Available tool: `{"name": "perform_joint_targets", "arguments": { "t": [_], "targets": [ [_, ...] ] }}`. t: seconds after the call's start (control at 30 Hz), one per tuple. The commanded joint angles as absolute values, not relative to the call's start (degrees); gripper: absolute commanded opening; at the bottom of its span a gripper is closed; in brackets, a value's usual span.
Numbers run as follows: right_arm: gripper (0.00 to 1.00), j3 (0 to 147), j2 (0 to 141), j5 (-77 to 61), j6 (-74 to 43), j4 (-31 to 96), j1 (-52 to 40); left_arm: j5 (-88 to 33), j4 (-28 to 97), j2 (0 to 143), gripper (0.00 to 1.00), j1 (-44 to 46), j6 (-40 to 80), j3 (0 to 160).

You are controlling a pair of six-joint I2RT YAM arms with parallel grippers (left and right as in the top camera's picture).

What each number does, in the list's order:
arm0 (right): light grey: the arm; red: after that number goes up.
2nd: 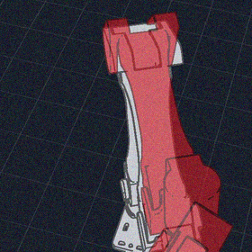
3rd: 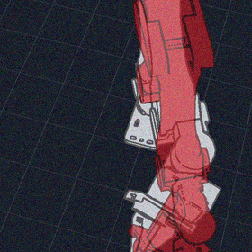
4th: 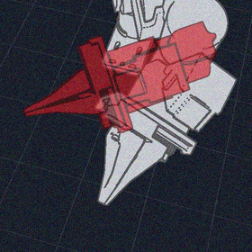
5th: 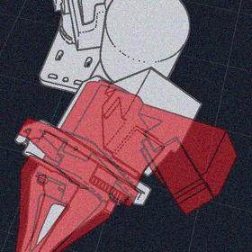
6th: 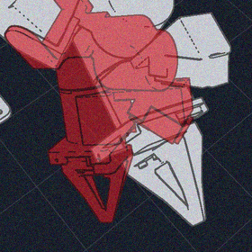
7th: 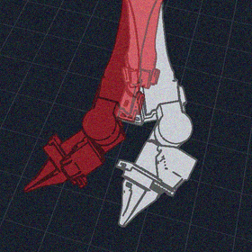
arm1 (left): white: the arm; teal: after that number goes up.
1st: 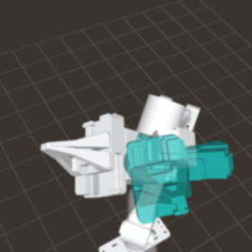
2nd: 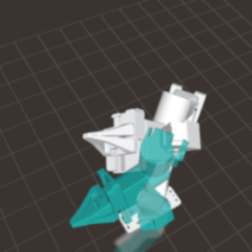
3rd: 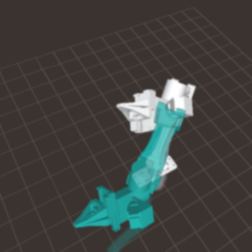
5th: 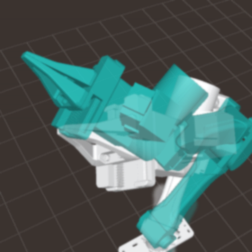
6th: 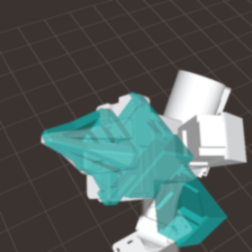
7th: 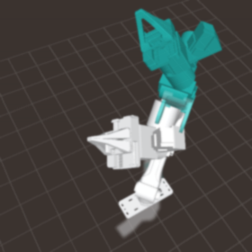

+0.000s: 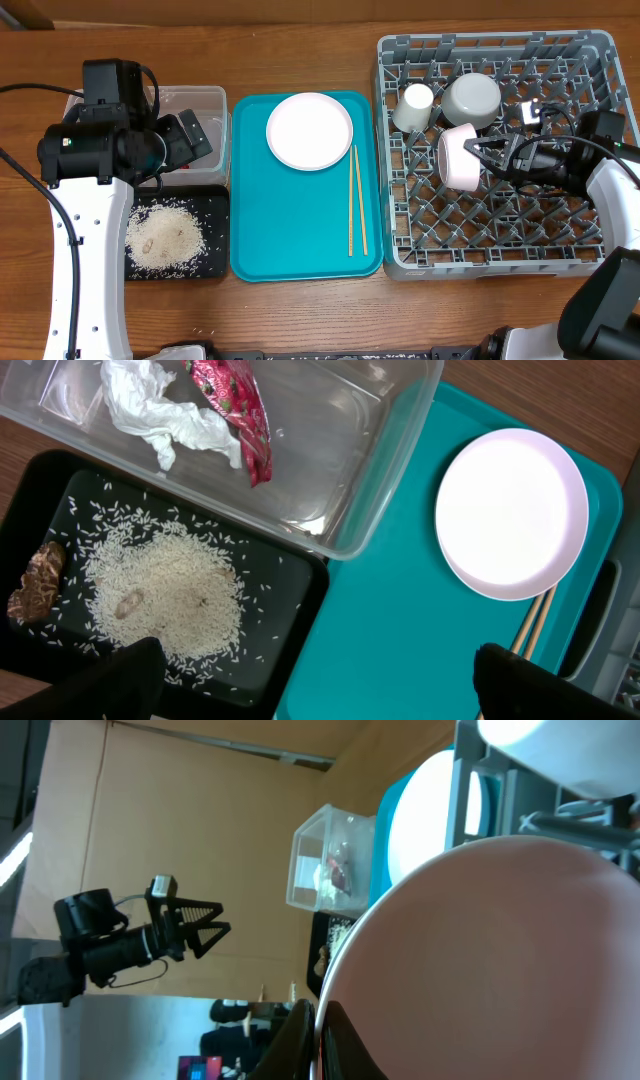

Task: Sort waste into correct bins and load items into the dishwasher
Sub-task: 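Lower the pink bowl on its side into the rack and release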

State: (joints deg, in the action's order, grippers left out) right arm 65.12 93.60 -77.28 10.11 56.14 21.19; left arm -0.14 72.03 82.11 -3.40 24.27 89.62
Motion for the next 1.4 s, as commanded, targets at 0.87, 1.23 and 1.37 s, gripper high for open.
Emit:
{"name": "perform_joint_targets", "arguments": {
  "t": [0.87,1.23,1.37],
  "targets": [
    [0.07,64.9,102.9,-76.7,8.8,50.0,25.5,0.6,72.0,82.0,1.0,-3.6,24.4,90.1],
    [0.23,64.9,102.9,-71.8,8.8,49.0,30.6,0.6,72.0,82.0,1.0,-3.6,24.4,90.1],
    [0.28,64.9,102.9,-71.9,8.8,47.3,31.5,0.6,72.0,82.0,1.0,-3.6,24.4,90.1]
  ]
}}
